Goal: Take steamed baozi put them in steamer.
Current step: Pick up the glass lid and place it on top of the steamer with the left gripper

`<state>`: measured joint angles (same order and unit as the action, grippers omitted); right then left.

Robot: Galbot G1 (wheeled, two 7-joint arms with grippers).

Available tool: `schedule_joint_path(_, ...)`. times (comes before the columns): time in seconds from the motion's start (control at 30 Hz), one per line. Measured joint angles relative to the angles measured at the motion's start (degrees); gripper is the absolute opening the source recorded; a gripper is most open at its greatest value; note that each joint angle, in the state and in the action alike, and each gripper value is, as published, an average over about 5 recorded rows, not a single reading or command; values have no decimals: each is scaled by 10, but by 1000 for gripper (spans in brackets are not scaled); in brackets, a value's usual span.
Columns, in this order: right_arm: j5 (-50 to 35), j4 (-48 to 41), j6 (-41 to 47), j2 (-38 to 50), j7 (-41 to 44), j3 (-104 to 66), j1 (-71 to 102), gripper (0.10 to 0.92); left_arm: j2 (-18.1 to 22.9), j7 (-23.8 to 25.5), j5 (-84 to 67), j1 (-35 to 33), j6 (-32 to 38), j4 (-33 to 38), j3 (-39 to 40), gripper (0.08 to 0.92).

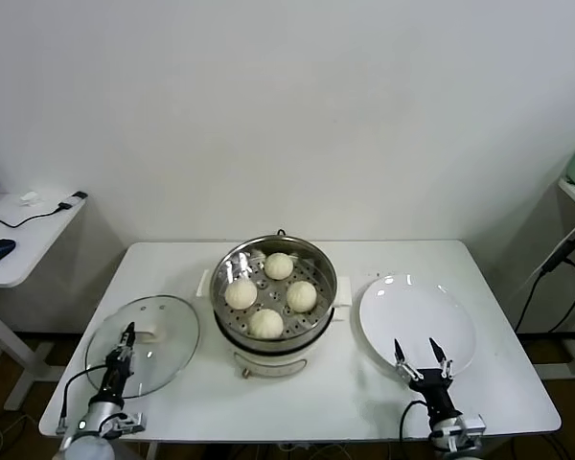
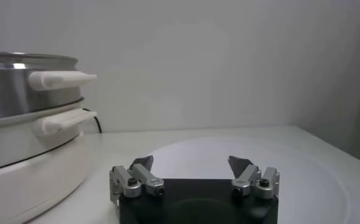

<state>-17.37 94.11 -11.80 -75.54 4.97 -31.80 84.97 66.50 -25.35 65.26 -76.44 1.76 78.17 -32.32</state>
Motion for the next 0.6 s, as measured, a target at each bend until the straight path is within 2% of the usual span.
schedule_joint_path(0.33, 15, 8, 8, -3, -13, -2, 1, 823, -25, 83, -63, -49, -68, 163, -27, 132)
schedule_joint_path(0.6, 43, 10, 9, -9, -25, -5, 3, 823, -39, 171, -67, -54, -151, 303, -14, 132)
